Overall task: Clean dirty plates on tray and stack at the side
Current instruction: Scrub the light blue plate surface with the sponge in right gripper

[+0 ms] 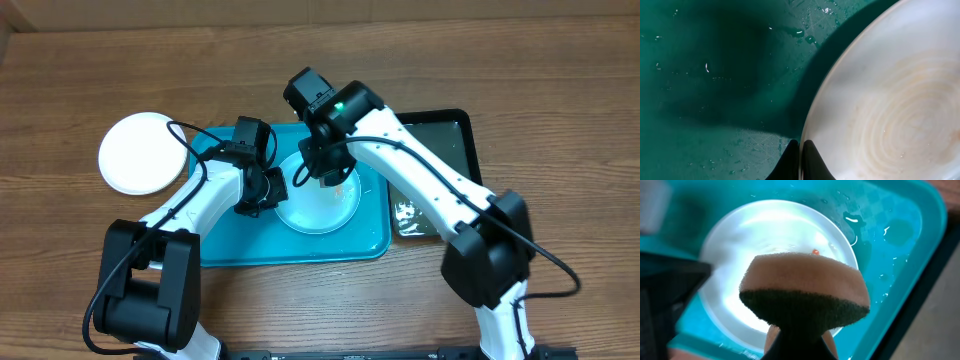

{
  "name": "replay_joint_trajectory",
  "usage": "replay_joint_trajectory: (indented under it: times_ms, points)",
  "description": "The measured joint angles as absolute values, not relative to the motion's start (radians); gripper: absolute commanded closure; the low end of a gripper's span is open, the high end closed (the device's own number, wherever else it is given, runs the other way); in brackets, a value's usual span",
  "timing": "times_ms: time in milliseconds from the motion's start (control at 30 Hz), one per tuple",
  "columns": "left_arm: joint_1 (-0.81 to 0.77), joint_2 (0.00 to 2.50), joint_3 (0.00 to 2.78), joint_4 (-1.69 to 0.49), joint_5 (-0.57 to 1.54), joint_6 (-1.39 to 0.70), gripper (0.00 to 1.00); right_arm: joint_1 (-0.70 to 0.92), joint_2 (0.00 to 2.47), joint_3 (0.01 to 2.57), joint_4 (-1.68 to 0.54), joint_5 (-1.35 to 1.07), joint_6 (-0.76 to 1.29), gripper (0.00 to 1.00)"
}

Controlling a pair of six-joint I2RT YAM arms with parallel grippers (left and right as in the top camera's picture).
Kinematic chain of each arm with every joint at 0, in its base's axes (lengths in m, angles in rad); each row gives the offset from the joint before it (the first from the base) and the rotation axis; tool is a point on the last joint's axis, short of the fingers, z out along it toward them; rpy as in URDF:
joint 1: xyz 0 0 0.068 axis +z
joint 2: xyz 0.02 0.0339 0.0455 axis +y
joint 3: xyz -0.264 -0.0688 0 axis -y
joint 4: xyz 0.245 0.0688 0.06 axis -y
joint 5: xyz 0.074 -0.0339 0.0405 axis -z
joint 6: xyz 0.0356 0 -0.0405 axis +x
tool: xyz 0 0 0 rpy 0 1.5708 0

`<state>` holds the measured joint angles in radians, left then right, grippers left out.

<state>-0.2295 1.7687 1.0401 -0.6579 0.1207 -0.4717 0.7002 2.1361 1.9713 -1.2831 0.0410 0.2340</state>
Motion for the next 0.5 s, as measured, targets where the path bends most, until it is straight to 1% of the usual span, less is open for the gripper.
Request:
replay_joint_trajectory:
  times_ms: [167,500]
  points:
    - [-0.229,1.769,1.04,-0.658,0.123,-0.472,0.96,0.7,2.199,1.963,-1.262,0.07,0.236,0.96]
    - [-0.229,1.769,1.04,-0.658,0.124,-0.472,0.96,0.694,2.245,1.945,-1.25,0.121,0.236,0.96]
